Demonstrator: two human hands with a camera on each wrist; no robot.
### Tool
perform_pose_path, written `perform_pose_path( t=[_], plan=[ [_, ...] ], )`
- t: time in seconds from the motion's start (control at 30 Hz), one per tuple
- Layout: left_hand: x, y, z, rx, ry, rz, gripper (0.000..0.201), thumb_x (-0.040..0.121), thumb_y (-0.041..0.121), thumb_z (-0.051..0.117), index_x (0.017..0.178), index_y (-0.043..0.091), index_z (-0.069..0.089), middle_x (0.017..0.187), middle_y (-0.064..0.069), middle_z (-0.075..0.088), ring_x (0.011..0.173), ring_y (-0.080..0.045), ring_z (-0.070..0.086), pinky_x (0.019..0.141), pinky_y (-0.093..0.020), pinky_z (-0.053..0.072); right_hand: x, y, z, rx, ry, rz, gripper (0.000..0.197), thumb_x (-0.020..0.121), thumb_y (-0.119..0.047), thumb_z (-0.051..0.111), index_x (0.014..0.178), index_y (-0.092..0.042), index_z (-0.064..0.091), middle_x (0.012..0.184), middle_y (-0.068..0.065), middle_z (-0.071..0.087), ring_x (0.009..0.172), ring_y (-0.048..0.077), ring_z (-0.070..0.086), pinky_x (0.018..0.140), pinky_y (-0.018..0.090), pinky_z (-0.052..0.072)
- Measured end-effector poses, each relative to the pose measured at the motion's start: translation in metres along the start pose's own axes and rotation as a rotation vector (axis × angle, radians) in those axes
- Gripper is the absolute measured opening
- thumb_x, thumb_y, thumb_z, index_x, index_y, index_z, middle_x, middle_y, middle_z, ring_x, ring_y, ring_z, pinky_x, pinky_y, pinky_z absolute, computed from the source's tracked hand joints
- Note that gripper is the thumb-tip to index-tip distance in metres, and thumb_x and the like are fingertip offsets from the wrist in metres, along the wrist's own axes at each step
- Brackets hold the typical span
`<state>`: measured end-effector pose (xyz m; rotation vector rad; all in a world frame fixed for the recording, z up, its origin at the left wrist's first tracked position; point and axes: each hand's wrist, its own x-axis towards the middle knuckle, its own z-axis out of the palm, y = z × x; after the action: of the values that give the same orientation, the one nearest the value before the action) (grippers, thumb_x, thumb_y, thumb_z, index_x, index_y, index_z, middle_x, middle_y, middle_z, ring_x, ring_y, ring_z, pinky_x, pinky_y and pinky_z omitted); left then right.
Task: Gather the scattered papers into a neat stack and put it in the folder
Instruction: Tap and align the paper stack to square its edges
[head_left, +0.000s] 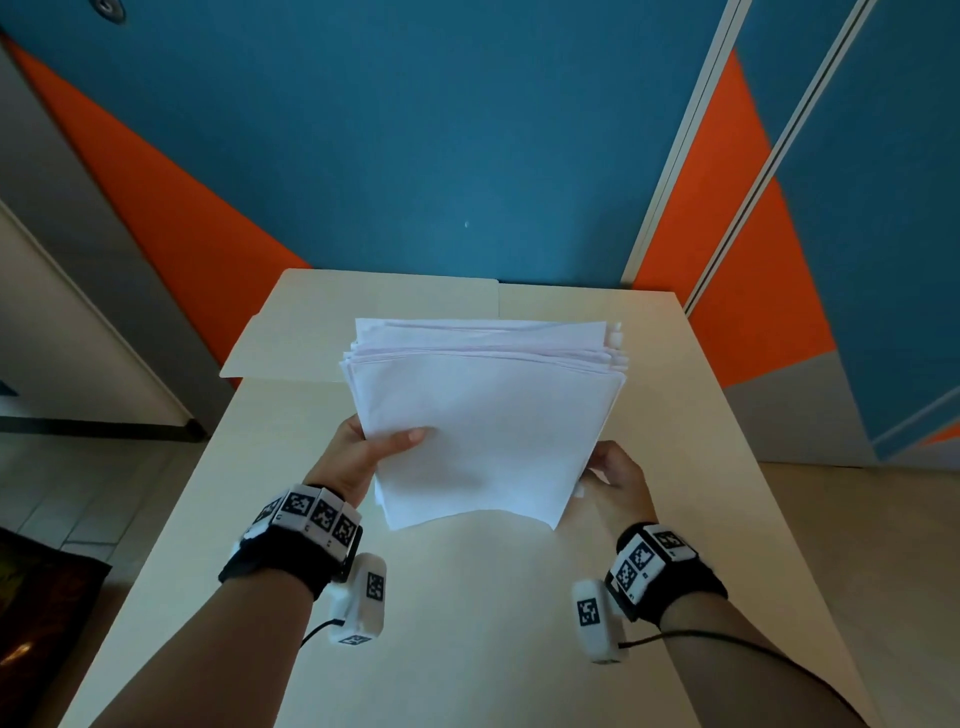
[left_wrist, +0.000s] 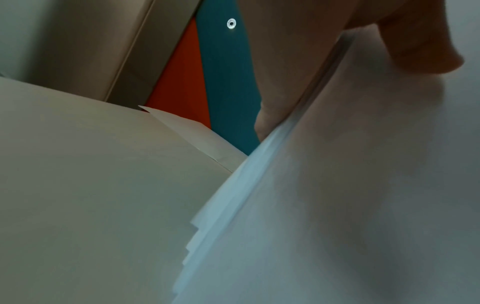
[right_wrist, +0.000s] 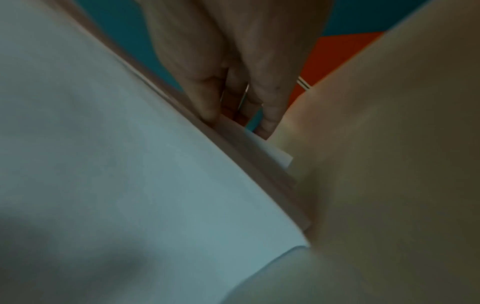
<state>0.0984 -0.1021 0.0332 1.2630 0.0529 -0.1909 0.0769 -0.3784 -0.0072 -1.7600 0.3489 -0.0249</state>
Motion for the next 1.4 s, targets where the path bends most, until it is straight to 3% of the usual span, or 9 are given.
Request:
perform_pose_path(
  t=[0.23, 0.4, 0.53, 0.63, 0.8, 1.0, 1.13, 1.27, 1.4],
  plan=[
    [0.004, 0.012, 0.004, 0.012, -0.016, 0.027, 0.059, 0.02, 0.04, 0.092, 0.074, 0.023, 0.077, 0.082, 0.005, 0.076, 0.078, -0.011, 0.072, 0.067, -0.024, 0.057, -0.001, 0.018, -0.003, -0.144, 0.088, 0.06, 0.033, 0.077, -0.001, 0.067, 0.055, -0.024, 0.06, 0.061, -0.013, 0.064, 0.056, -0.01, 0.059, 0.058, 0.004, 0.041],
    [0.003, 0.013, 0.003, 0.03, -0.043, 0.038, 0.061, 0.022, 0.039, 0.092, 0.079, 0.024, 0.076, 0.087, 0.004, 0.076, 0.083, -0.014, 0.072, 0.067, -0.027, 0.057, -0.001, 0.012, 0.001, -0.173, 0.01, 0.039, 0.023, 0.083, 0.0, 0.058, 0.085, -0.022, 0.064, 0.097, 0.002, 0.067, 0.102, 0.023, 0.064, 0.084, 0.027, 0.046],
    [0.003, 0.018, 0.004, 0.046, -0.041, 0.051, 0.059, 0.024, 0.04, 0.092, 0.078, 0.021, 0.077, 0.087, 0.003, 0.076, 0.084, -0.015, 0.072, 0.072, -0.028, 0.057, -0.009, -0.053, -0.003, 0.359, -0.043, -0.075, 0.031, 0.096, -0.03, 0.042, 0.119, -0.021, 0.061, 0.115, -0.009, 0.068, 0.106, 0.004, 0.063, 0.088, 0.024, 0.049],
    [0.003, 0.023, 0.009, 0.059, -0.038, 0.064, 0.049, 0.033, 0.032, 0.091, 0.079, 0.022, 0.077, 0.088, 0.003, 0.076, 0.086, -0.017, 0.071, 0.077, -0.032, 0.057, -0.018, -0.087, 0.002, 0.542, -0.11, -0.118, 0.045, 0.094, -0.052, 0.027, 0.115, -0.031, 0.06, 0.106, -0.009, 0.072, 0.097, 0.005, 0.067, 0.075, 0.021, 0.053],
    [-0.004, 0.03, 0.015, 0.062, 0.012, 0.139, 0.055, 0.032, 0.053, 0.088, 0.077, 0.024, 0.078, 0.083, 0.005, 0.077, 0.079, -0.012, 0.072, 0.069, -0.027, 0.057, -0.032, -0.103, 0.018, 0.486, 0.059, -0.158, 0.073, 0.058, -0.086, 0.048, 0.11, -0.036, 0.06, 0.121, 0.003, 0.062, 0.116, 0.022, 0.057, 0.105, 0.048, 0.041],
    [-0.007, 0.041, 0.026, -0.04, 0.215, 0.223, 0.059, 0.055, 0.078, 0.061, 0.074, 0.024, 0.077, 0.08, 0.005, 0.074, 0.077, -0.003, 0.069, 0.077, -0.024, 0.053, -0.025, -0.129, 0.015, 0.359, 0.121, -0.407, 0.039, 0.074, -0.058, 0.053, 0.111, -0.046, 0.047, 0.115, -0.003, 0.057, 0.114, 0.013, 0.053, 0.101, 0.033, 0.041],
    [-0.01, 0.048, 0.034, -0.077, 0.378, 0.3, 0.077, 0.06, 0.078, 0.057, 0.09, 0.007, 0.059, 0.093, -0.016, 0.055, 0.089, -0.024, 0.055, 0.084, -0.037, 0.04, -0.013, -0.137, 0.015, 0.322, 0.148, -0.369, 0.019, 0.085, -0.032, 0.062, 0.101, -0.023, 0.061, 0.089, -0.01, 0.059, 0.085, 0.001, 0.055, 0.08, 0.019, 0.042],
    [-0.013, 0.056, 0.053, 0.052, 0.475, 0.496, 0.05, 0.074, 0.055, 0.053, 0.055, 0.01, 0.039, 0.062, -0.006, 0.034, 0.064, -0.021, 0.03, 0.06, -0.031, 0.021, -0.009, -0.133, 0.016, 0.334, 0.184, -0.354, 0.01, 0.084, -0.014, 0.064, 0.075, -0.013, 0.059, 0.066, -0.006, 0.053, 0.059, -0.003, 0.047, 0.062, 0.01, 0.041],
    [-0.009, 0.057, 0.062, 0.058, 0.611, 0.503, 0.025, 0.071, 0.036, 0.061, 0.053, 0.024, 0.05, 0.049, 0.013, 0.045, 0.06, -0.014, 0.04, 0.062, -0.028, 0.032, -0.013, -0.132, 0.016, 0.371, 0.205, -0.37, 0.013, 0.082, -0.003, 0.06, 0.084, -0.015, 0.057, 0.074, -0.002, 0.055, 0.064, -0.001, 0.05, 0.063, 0.01, 0.042]
  ],
)
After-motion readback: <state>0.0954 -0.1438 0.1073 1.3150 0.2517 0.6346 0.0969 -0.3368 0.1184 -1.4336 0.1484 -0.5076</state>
